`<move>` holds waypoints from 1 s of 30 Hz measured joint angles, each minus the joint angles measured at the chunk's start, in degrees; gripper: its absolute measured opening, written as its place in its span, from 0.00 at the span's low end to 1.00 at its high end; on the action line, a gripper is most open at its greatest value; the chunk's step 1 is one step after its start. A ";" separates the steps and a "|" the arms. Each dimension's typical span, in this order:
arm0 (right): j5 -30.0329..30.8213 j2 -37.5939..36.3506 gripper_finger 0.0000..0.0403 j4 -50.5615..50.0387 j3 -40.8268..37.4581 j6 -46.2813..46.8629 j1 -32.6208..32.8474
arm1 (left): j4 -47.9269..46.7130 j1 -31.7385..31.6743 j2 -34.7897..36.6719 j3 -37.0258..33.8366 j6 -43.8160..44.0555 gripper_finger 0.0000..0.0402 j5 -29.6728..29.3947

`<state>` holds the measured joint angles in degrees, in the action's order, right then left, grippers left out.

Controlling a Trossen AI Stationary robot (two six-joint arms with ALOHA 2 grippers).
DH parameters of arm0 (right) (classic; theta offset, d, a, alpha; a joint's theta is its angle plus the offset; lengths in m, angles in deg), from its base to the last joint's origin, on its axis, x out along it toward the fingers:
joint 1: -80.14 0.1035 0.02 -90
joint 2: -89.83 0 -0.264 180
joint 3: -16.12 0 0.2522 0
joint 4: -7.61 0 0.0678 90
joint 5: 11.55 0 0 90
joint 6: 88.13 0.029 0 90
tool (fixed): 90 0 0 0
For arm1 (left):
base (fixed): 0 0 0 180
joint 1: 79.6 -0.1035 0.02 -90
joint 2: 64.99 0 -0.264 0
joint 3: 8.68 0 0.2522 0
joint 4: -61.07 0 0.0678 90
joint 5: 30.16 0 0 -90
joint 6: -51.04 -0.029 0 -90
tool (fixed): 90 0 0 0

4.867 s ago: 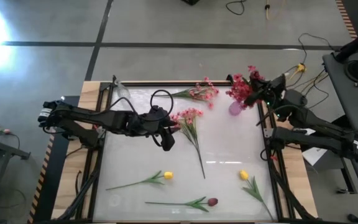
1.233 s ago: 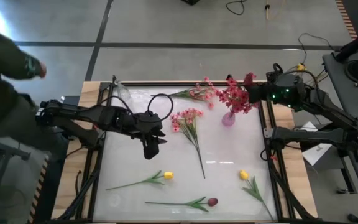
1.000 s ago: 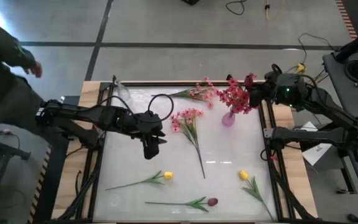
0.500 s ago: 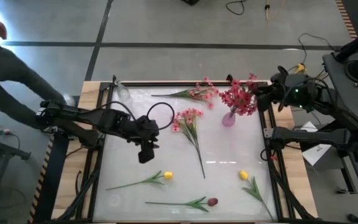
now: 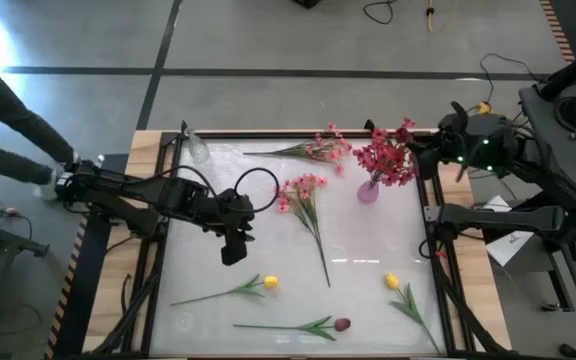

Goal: Sort flowers into vase by color
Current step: Put the right red tulip into the pink vase

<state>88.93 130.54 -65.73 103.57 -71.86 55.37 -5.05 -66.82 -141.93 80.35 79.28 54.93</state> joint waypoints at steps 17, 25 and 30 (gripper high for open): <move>-4.31 0.85 0.45 14.98 1.91 -8.38 0.00 | 0.26 -0.02 0.00 -0.04 -0.12 0.29 -1.68; -4.91 5.82 0.34 15.12 -0.12 -8.22 0.00 | 0.42 -0.02 0.00 -0.04 -0.12 0.29 -2.03; -4.48 7.40 0.27 13.13 -2.84 -8.36 0.00 | 0.42 -0.02 0.00 -0.04 -0.10 0.29 -2.04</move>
<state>84.45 137.94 -52.60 100.73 -80.23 55.37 -4.64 -66.84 -141.93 80.30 79.18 52.89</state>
